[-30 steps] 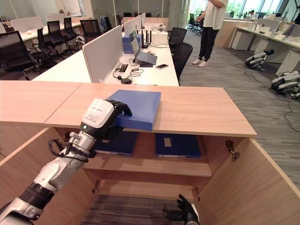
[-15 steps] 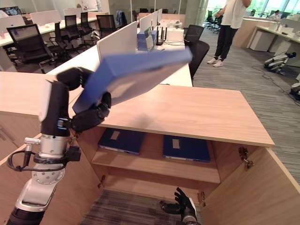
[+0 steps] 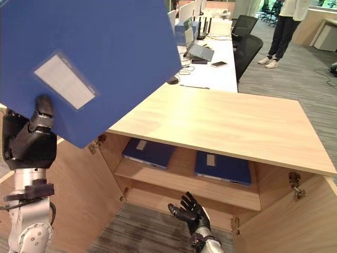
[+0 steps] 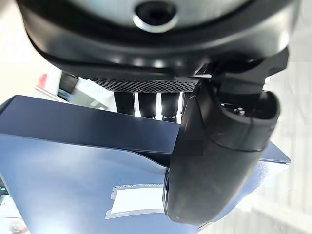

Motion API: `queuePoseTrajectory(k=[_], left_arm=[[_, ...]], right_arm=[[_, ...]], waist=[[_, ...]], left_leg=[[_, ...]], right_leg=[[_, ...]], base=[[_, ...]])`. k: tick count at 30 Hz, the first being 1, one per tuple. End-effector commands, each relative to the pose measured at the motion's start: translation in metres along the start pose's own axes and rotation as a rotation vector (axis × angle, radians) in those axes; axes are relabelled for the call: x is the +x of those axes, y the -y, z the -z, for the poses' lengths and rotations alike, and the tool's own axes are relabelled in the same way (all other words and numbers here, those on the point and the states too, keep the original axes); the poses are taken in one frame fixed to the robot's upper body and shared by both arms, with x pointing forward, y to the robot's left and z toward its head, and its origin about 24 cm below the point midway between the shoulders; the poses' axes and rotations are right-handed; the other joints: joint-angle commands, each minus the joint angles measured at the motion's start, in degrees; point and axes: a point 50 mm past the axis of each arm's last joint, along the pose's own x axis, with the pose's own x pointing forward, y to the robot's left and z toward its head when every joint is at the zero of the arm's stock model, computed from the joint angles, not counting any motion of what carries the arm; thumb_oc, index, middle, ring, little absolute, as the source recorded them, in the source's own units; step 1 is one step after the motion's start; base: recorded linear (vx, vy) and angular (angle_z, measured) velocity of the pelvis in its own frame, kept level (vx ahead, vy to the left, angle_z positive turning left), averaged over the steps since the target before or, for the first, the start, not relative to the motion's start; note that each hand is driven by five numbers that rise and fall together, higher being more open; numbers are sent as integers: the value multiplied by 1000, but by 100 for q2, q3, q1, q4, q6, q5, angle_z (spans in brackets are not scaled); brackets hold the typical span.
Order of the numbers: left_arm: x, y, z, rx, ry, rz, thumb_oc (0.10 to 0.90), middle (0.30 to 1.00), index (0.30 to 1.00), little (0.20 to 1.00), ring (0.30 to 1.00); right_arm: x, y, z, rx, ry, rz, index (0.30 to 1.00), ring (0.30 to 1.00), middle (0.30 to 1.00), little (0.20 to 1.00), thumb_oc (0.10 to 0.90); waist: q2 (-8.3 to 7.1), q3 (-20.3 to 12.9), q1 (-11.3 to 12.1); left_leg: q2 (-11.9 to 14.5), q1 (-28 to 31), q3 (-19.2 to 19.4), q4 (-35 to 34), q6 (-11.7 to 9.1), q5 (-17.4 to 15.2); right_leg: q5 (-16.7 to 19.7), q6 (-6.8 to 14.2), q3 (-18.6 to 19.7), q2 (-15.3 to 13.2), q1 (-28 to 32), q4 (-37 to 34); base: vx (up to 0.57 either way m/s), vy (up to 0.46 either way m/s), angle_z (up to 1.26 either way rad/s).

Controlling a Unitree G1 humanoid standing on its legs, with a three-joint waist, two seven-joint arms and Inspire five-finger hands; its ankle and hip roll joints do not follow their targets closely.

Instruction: Put the empty folder in the office cabinet

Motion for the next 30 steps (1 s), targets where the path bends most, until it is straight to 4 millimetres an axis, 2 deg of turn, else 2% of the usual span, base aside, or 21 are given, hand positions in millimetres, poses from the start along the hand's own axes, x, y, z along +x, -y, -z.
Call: queuePoseTrajectory(k=[1, 5, 13, 16, 18, 19, 20, 21, 25, 29, 30], left_arm=[[18, 5, -31, -20, 137, 137, 400, 300, 300, 300, 300], [5, -7, -30, 11, 44, 151, 400, 300, 300, 300, 300], [-11, -22, -22, 69, -93, 135, 400, 300, 300, 300, 300], [-13, -19, -20, 101, -143, 178, 400, 300, 300, 300, 300], [-12, -18, -18, 104, -149, 184, 400, 300, 300, 300, 300], [-13, -16, -16, 92, -167, 201, 400, 300, 300, 300, 300], [-12, -16, -16, 93, -167, 202, 400, 300, 300, 300, 300], [-11, -13, -12, 78, -178, 216, 400, 300, 300, 300, 300], [-7, -3, -2, 24, -197, 263, 400, 300, 300, 300, 300], [-3, 11, 9, -37, -215, 321, 400, 300, 300, 300, 300], [-2, 22, 17, -83, -237, 364, 400, 300, 300, 300, 300]], right_arm=[[9, -72, -48, 126, 178, -479, 900, 900, 900, 900, 800], [-6, -93, -65, 150, 190, -695, 900, 900, 900, 900, 800], [-20, -123, -87, 176, 246, -868, 900, 900, 900, 900, 800], [-27, -153, -100, 188, 279, -1010, 900, 900, 900, 900, 800], [-27, -161, -103, 197, 290, -1041, 900, 900, 900, 900, 800], [-30, -178, -107, 218, 300, -1115, 900, 900, 900, 900, 800], [-30, -178, -107, 218, 300, -1116, 900, 900, 900, 900, 800], [-31, -190, -110, 220, 305, -1154, 900, 900, 900, 900, 800], [-32, -211, -109, 218, 278, -1225, 900, 900, 900, 900, 800], [-33, -224, -107, 203, 256, -1267, 900, 900, 900, 900, 800], [-32, -230, -105, 204, 244, -1282, 900, 900, 900, 900, 800]], waist=[[-152, -54, 62], [-147, -53, 129], [-98, -43, 172], [-76, -35, 216], [-73, -33, 225], [-73, -29, 256], [-74, -26, 255], [-77, -23, 277], [-87, -24, 306], [-91, -20, 316], [-102, -20, 322]], left_leg=[[-128, 466, -201, -14, 36, -783], [-120, 442, -260, -14, 35, -744], [-137, 395, -301, -14, 57, -694], [-147, 370, -311, -14, 72, -681], [-151, 365, -312, -14, 78, -677], [-153, 352, -309, -14, 83, -666], [-153, 352, -308, -14, 83, -666], [-155, 342, -317, -14, 88, -659], [-163, 324, -339, -14, 96, -646], [-164, 311, -353, -14, 99, -640], [-167, 307, -370, -14, 100, -636]], right_leg=[[-334, 219, -229, -103, -160, 358], [-344, 221, -255, -107, -177, 381], [-307, 223, -270, -133, -220, 386], [-287, 228, -271, -140, -246, 390], [-285, 226, -261, -142, -250, 392], [-280, 223, -252, -142, -261, 394], [-280, 223, -251, -143, -261, 395], [-277, 217, -240, -141, -267, 400], [-284, 205, -238, -140, -267, 407], [-290, 198, -250, -147, -276, 417], [-288, 198, -258, -147, -276, 420]], base=[[-24, 18, 11], [-15, 18, 10], [-8, 15, 6], [0, 0, 0], [0, 0, 0], [0, 0, 0], [0, 0, 0], [0, 0, 0], [-18, 6, 4], [-10, 5, 4], [-19, 7, 10]])
